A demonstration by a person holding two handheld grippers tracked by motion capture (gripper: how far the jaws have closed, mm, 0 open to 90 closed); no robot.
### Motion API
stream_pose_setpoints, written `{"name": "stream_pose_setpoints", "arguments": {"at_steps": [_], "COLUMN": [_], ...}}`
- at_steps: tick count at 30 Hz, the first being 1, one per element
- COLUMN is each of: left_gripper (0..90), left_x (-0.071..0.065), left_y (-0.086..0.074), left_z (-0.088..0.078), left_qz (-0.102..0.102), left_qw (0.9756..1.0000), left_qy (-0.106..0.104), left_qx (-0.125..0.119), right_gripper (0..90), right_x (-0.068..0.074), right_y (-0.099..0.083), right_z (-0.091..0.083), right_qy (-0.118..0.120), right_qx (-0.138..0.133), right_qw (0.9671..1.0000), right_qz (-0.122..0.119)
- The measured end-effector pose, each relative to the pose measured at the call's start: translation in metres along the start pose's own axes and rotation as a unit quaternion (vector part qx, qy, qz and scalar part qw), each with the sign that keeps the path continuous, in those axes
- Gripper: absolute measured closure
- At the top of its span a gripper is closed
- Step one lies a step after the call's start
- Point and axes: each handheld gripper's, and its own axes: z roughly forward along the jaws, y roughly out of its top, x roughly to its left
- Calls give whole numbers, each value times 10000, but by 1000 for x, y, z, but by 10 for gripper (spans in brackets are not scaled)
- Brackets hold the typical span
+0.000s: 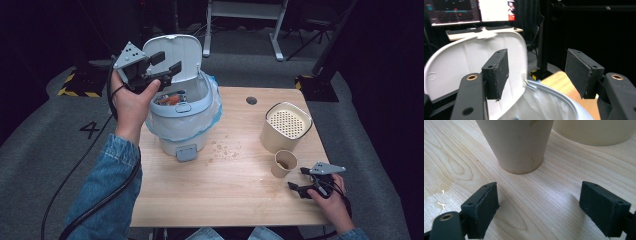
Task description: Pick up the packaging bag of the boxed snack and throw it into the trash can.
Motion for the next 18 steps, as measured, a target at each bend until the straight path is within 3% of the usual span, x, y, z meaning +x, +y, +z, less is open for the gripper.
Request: {"name": "stream_pose_setpoints", "arguments": {"at_steps": [3,5,9,14,18], "left_gripper": [355,355,347,328,322], "left_x": [-14,-17,-26,-37,-41], "left_y": [-2,-3,-10,-21,-37], "left_z": [-11,-13,-22,-36,-41], "left_qz": [171,196,84,156,102], "left_qw": [9992,9988,9972,9951,9936], "left_qy": [-277,-350,-643,-825,-911], "left_qx": [235,287,382,523,663], "right_gripper": [159,159,159,159,160], "right_x": [0,0,0,0,0], "right_y": [0,0,0,0,0], "right_z": [0,0,0,0,0], "right_qy": [-1,0,0,-1,-5], "right_qx": [2,3,4,7,7], "right_qw": [10000,10000,10000,10000,10000], "right_qz": [1,1,0,-1,-1]}}
